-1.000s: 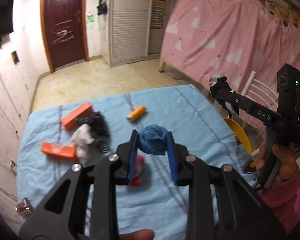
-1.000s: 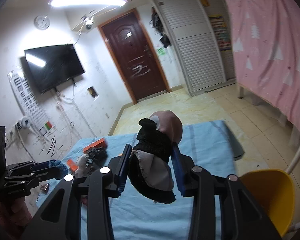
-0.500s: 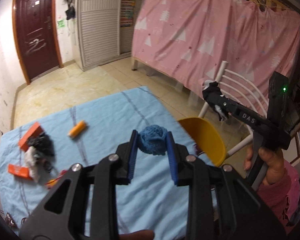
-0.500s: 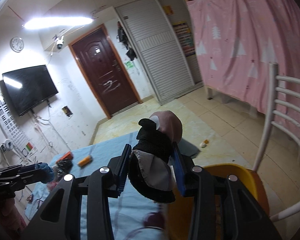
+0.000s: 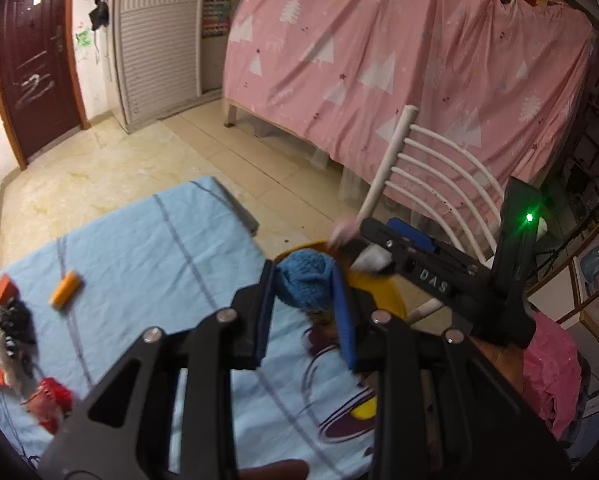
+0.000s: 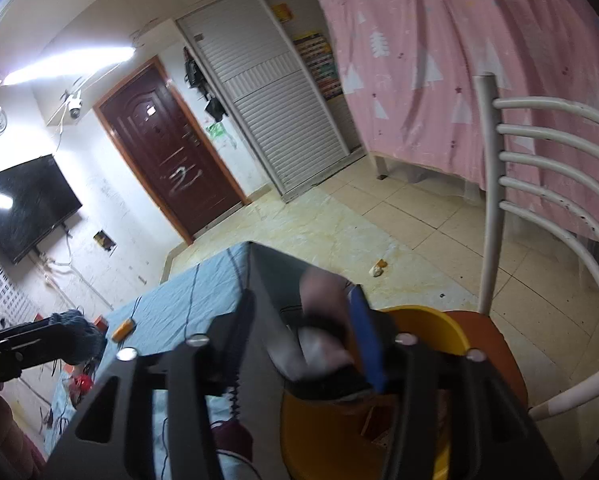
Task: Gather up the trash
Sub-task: 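Open both tools over the yellow bin to drop the items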
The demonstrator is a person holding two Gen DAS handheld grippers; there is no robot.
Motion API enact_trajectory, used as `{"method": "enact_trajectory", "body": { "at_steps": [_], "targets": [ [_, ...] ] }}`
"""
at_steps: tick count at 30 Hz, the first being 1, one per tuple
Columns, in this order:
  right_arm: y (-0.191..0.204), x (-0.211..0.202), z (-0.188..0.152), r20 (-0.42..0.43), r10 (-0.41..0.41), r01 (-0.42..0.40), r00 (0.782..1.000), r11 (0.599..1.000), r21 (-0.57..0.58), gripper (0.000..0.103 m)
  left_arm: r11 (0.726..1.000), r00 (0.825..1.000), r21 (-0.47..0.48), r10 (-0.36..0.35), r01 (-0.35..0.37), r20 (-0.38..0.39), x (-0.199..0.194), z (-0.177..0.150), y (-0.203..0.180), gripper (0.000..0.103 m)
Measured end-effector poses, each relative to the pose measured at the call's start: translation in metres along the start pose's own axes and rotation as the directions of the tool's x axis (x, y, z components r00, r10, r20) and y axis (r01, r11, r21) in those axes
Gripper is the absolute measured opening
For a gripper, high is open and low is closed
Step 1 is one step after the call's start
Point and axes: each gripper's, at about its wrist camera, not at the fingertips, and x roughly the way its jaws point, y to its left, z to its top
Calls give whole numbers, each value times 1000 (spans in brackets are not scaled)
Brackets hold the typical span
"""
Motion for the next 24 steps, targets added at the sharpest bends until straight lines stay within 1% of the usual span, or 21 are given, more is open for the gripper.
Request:
{"method": "enact_trajectory", "body": {
  "at_steps": [2, 5, 7, 8, 9, 14, 19, 22, 24],
  "targets": [
    [-4, -3, 0, 17, -11, 11, 1000, 1000, 14, 67, 1000, 1000, 0, -5, 5, -6, 10, 5, -8, 26],
    [-14, -6, -2, 35, -38, 36, 999, 999, 32, 68, 999, 999, -27, -26, 25, -25, 25, 13, -13, 31],
    [-20, -7, -2, 39, -52, 50, 998, 998, 43, 68, 998, 999, -42, -38, 36, -36, 31, 16, -15, 40],
    [-24, -7, -2, 41, -51, 49, 998, 997, 51, 68, 998, 998, -48, -38, 36, -39, 34, 17, -16, 48],
    [-26, -8, -1, 43, -51, 48, 998, 997, 56, 68, 998, 999, -50, -36, 34, -41, 36, 17, -16, 50],
    [-28, -9, 0, 47, -51, 48, 998, 997, 65, 69, 998, 999, -55, -18, 16, -43, 34, 13, -10, 50],
    [-15, -6, 1, 39, -36, 35, 999, 999, 34, 70, 998, 999, -63, -13, 11, -34, 25, 8, -1, 50],
    [-1, -4, 1, 33, -21, 21, 999, 1000, 5, 70, 998, 1000, -68, -17, 15, -22, 16, 7, 4, 50],
    [9, -3, 1, 24, 16, -16, 1000, 1000, 5, 71, 997, 1000, -74, -23, 22, -14, 10, 6, 10, 50]
  ]
}}
